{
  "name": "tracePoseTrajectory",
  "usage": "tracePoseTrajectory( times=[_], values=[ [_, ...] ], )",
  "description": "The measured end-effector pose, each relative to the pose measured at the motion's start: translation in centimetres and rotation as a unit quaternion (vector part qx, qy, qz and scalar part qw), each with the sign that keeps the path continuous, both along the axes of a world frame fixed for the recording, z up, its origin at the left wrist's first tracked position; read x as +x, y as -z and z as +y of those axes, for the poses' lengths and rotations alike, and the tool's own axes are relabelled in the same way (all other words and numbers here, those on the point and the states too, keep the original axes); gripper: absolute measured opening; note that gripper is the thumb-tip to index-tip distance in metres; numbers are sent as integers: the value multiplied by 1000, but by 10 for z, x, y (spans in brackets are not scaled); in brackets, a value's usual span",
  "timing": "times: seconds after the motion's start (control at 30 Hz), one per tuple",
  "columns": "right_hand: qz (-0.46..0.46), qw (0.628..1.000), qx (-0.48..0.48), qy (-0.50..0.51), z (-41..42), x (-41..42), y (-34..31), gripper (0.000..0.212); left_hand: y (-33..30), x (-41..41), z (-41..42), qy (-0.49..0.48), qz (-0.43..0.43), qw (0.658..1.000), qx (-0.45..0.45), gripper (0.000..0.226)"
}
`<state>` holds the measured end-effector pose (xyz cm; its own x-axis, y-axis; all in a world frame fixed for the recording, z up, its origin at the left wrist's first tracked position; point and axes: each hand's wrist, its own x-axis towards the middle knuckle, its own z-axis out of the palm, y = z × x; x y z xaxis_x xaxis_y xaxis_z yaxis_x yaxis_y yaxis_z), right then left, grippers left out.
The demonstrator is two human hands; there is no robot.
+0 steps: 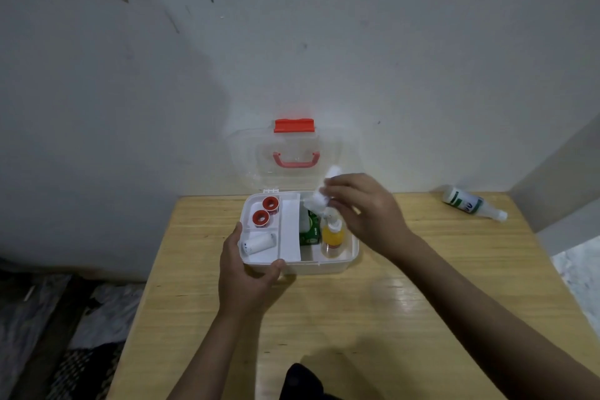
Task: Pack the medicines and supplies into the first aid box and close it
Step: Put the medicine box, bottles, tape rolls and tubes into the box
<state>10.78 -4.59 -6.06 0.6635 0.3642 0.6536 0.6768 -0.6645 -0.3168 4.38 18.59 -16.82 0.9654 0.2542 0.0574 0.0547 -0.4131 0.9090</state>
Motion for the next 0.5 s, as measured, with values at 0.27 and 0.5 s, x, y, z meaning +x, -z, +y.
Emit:
tracePoseTrajectory(
  times=[0.27,0.5],
  values=[
    [148,957,-221,-118,54,2,15,26,-2,0,2,13,-8,1000,17,98],
    [206,971,-111,-55,39,-2,25,30,2,1,4,12,-4,1000,8,97]
  ],
)
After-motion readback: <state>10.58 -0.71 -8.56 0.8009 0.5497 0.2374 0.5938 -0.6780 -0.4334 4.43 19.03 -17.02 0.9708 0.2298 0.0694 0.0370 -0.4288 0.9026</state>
